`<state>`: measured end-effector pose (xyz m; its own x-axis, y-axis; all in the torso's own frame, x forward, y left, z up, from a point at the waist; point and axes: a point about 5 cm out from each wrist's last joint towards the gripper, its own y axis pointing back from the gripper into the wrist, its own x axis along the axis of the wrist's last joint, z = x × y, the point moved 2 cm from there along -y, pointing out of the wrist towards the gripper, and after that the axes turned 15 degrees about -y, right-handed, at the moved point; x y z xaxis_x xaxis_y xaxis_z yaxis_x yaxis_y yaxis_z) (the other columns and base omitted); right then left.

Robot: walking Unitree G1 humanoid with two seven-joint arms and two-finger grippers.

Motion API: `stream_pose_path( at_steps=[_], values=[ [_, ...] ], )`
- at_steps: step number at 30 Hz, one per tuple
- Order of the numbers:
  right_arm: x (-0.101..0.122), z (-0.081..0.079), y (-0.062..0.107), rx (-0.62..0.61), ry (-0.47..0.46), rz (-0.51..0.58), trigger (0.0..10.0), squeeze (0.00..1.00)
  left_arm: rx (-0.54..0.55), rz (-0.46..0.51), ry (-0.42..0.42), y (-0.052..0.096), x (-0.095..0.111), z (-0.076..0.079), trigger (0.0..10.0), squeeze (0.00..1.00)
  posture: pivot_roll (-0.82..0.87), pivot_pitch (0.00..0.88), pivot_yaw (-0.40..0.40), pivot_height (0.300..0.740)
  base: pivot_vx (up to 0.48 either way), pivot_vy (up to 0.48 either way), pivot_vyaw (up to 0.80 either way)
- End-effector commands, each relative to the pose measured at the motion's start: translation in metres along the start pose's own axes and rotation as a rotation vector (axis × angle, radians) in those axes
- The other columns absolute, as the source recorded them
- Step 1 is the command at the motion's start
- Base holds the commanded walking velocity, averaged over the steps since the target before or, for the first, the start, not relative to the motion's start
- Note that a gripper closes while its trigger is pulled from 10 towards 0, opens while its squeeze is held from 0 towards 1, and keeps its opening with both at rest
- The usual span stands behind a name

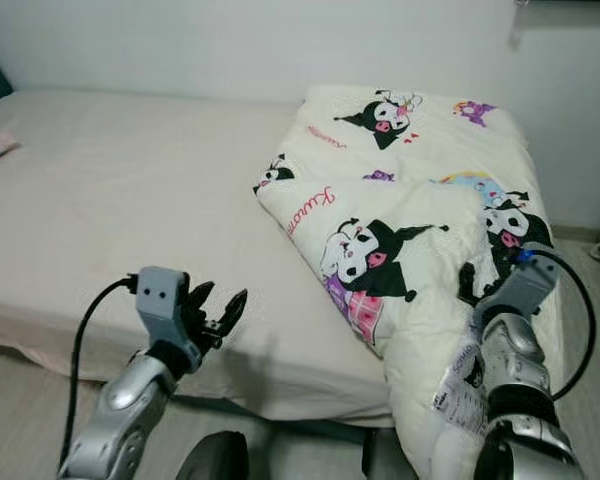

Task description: Clean up the room

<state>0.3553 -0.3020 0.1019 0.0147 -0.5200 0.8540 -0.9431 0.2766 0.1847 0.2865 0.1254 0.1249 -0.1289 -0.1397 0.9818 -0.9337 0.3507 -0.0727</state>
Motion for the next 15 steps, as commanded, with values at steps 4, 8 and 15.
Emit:
stream_pose_path(
  at_steps=[4, 8, 15],
  values=[
    [-0.0128, -0.0024, -0.0021, 0.019, 0.005, -0.077, 10.0, 0.00, -0.023, -0.015, -0.029, 0.0080, 0.0004, -0.0015, 10.0, 0.00, 0.11, 0.191, 0.017, 0.605, 0.000, 0.000, 0.00],
    [-0.0131, -0.0065, -0.0031, 0.049, -0.009, -0.074, 5.3, 0.00, -0.017, -0.011, -0.043, 0.0114, 0.0026, -0.0032, 10.0, 0.00, 0.11, 0.193, 0.012, 0.605, 0.000, 0.000, 0.00],
    [-0.0150, -0.0056, -0.0030, 0.060, -0.003, -0.076, 0.0, 0.00, -0.035, -0.007, -0.045, 0.0112, 0.0049, -0.0019, 10.0, 0.00, 0.10, 0.182, 0.011, 0.605, 0.000, 0.000, 0.00]
  ],
)
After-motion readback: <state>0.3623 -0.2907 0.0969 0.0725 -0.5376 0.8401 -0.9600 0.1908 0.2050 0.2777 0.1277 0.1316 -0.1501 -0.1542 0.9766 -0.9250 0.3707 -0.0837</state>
